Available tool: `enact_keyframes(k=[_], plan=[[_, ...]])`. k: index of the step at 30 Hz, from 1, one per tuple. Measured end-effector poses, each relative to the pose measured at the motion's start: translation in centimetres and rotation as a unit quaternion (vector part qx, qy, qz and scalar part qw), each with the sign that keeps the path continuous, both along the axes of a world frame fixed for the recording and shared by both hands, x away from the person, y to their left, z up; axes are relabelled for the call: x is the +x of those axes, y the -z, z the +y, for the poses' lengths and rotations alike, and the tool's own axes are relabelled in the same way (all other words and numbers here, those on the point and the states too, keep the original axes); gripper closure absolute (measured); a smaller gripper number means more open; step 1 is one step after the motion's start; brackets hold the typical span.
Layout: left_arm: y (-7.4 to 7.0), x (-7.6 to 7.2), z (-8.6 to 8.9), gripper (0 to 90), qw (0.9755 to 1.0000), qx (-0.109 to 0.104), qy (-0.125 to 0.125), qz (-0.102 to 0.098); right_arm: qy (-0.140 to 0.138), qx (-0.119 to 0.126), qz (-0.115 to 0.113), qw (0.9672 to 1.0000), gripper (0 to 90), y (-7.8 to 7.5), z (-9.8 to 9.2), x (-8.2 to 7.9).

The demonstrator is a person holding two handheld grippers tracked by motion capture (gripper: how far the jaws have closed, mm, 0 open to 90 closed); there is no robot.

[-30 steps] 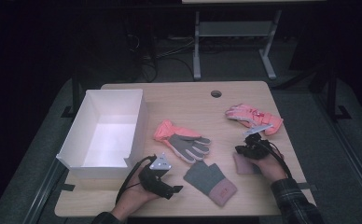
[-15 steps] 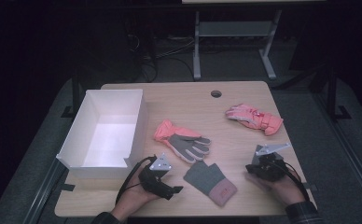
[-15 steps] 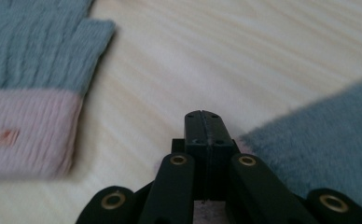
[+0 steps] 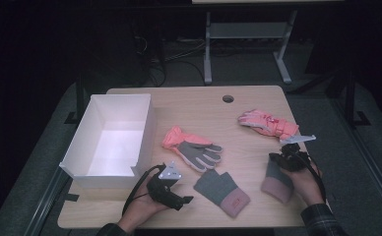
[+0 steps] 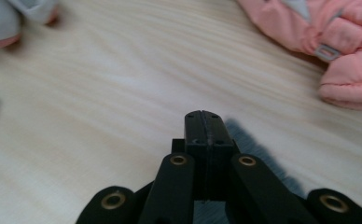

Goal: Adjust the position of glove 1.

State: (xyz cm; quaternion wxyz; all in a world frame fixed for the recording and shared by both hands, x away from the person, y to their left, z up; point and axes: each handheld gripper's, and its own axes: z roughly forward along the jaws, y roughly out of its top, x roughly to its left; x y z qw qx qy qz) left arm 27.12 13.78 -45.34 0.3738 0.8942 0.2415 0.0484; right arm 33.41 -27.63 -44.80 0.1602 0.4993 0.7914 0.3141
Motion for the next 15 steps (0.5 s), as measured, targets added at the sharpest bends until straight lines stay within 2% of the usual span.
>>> enact_keyframes(k=[1,3,7,10,15], plan=[[0.0,0.0,0.0,13.7,1.0,0.0,0.0,0.0,0.0,0.0,0.0,1.0,90.0,0.0,0.0,0.0],[0.0,0.0,0.0,13.7,1.0,-0.002,-0.001,-0.001,0.018,-0.012,0.011,0.9997,90.0,0.6,-0.2,0.9],[0.0,0.0,0.0,13.7,1.0,0.0,0.0,0.0,0.016,-0.015,0.021,0.9995,90.0,1.1,0.0,1.4],[0.0,-0.1,0.0,13.7,1.0,-0.001,0.0,-0.001,0.006,-0.009,0.023,0.9997,90.0,1.1,0.5,1.4],[0.0,0.0,0.0,13.7,1.0,0.0,0.0,0.001,-0.027,-0.009,0.025,0.9993,90.0,1.1,2.4,1.5]])
